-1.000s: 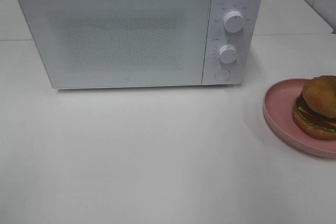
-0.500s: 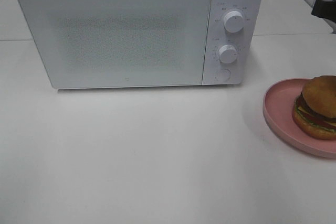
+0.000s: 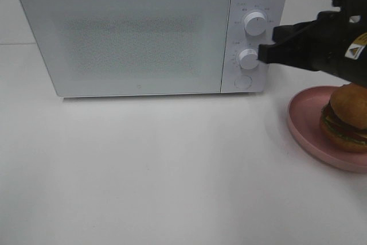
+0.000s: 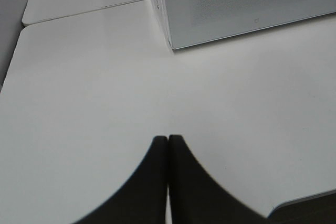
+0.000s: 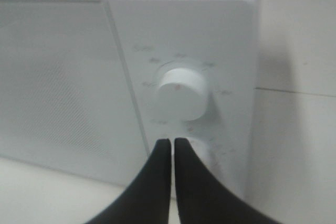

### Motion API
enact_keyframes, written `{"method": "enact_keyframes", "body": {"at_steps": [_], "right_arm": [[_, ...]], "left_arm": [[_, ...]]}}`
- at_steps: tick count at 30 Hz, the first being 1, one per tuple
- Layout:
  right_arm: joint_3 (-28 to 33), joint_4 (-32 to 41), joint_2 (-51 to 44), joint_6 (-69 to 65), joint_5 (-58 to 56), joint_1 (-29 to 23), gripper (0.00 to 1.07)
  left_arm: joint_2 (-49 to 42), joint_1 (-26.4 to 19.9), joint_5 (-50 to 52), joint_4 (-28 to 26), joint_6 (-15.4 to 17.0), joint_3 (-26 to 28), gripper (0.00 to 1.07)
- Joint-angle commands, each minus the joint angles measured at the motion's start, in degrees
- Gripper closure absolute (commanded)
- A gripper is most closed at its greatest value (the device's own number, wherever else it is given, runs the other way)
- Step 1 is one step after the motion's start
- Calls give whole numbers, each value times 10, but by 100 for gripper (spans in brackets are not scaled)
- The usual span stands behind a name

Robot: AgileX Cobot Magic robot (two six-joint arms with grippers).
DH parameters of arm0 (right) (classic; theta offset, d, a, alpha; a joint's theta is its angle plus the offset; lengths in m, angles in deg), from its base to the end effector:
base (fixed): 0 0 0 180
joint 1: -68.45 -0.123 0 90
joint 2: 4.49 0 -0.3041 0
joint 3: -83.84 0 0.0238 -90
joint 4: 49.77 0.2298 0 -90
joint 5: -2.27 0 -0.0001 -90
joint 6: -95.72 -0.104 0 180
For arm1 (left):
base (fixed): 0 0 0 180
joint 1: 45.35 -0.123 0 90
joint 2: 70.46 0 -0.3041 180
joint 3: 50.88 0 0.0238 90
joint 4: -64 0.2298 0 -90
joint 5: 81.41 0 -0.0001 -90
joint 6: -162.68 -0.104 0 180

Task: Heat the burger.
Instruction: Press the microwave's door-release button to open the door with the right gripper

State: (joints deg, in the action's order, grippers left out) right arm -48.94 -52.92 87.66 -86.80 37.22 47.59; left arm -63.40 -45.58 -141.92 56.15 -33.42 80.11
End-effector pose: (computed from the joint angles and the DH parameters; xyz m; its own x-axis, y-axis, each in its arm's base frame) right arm 0.2602 0.1027 0.2419 -0.2329 -0.0899 -0.9683 -0.3846 0.9230 0.0068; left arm -0.0319 -0.0125 0.2625 -0.4121 0.2085 -0.8870 0.1941 0.9712 0.1381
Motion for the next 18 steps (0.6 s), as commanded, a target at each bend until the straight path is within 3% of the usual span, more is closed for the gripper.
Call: {"method": "enact_keyframes", "body": {"at_steps": [1, 7, 18], "right_arm": [[-3, -3, 26, -3, 14, -42, 105], [-3, -3, 89, -19, 52, -91, 104], [-3, -4, 147, -174, 127, -92, 102]], "left_arm": [[-12, 1, 8, -2, 2, -1, 106], [-12, 1, 8, -2, 2, -1, 106], [-12, 1, 8, -2, 2, -1, 106]]}}
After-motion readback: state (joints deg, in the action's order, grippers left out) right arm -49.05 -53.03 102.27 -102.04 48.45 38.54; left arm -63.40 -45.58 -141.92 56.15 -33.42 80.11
